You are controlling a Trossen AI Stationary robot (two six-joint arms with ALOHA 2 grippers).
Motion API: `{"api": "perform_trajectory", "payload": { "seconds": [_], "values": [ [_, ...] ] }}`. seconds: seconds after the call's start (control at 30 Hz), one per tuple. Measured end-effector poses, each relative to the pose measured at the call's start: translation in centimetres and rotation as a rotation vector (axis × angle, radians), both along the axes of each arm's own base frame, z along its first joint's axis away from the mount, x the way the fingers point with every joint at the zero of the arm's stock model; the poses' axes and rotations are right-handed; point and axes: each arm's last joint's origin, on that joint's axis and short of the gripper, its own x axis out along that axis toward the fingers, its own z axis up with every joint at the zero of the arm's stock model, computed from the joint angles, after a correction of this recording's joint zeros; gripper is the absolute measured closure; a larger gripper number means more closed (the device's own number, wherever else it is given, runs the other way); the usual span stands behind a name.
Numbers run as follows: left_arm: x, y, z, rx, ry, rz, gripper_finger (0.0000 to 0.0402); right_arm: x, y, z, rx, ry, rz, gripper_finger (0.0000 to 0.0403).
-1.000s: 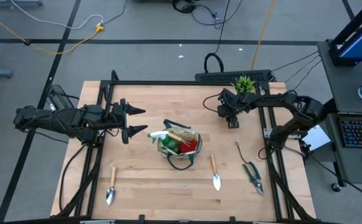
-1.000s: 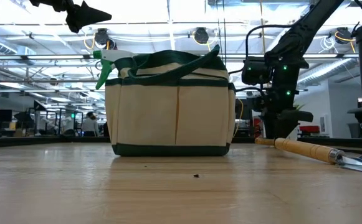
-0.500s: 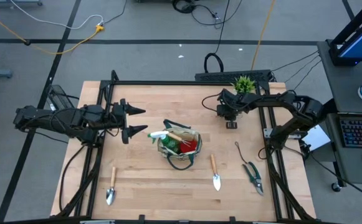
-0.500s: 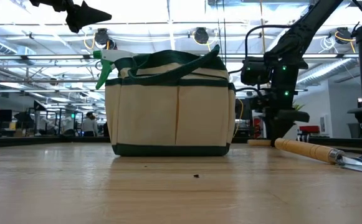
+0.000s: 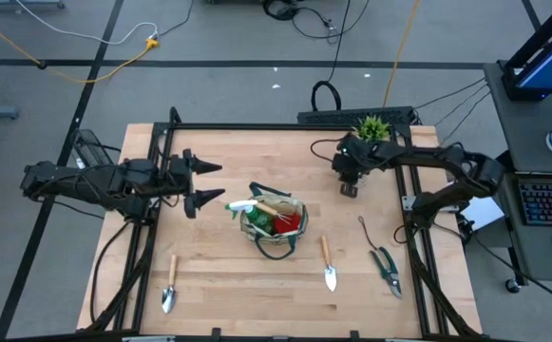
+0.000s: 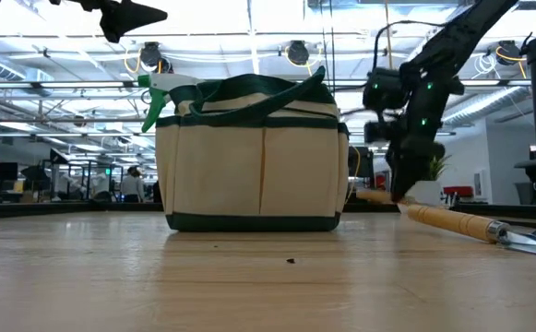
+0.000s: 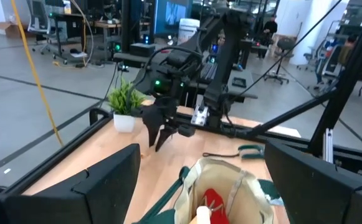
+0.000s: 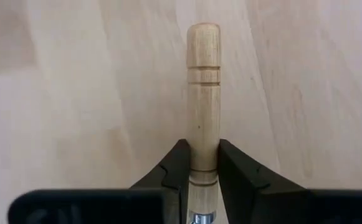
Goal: Pick & Place Garden tools in Gardening bag
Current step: Put the brown hand rake into the gardening bag
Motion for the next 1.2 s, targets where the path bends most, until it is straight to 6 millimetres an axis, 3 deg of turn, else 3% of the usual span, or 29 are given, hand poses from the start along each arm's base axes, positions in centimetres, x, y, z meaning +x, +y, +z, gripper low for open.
{"api": "perform_trajectory", "payload": {
  "seconds": [0.5, 0.83, 1.2],
  "values": [
    [0.0, 0.0, 0.2, -0.013, -0.026, 0.0, 0.0052, 0.1, 2.1, 7.2, 0.538, -0.633, 0.1, 0.0351],
    [0.0, 0.0, 0.2, -0.089, -0.036, 0.001, 0.0053, 1.2, 2.8, 10.0, 0.796, -0.806, 0.259, 0.0351],
    [0.0, 0.0, 0.2, -0.106, -0.034, 0.001, 0.0052, 3.4, 6.9, 13.9, 0.88, -0.977, 0.502, 0.0351]
  ]
}}
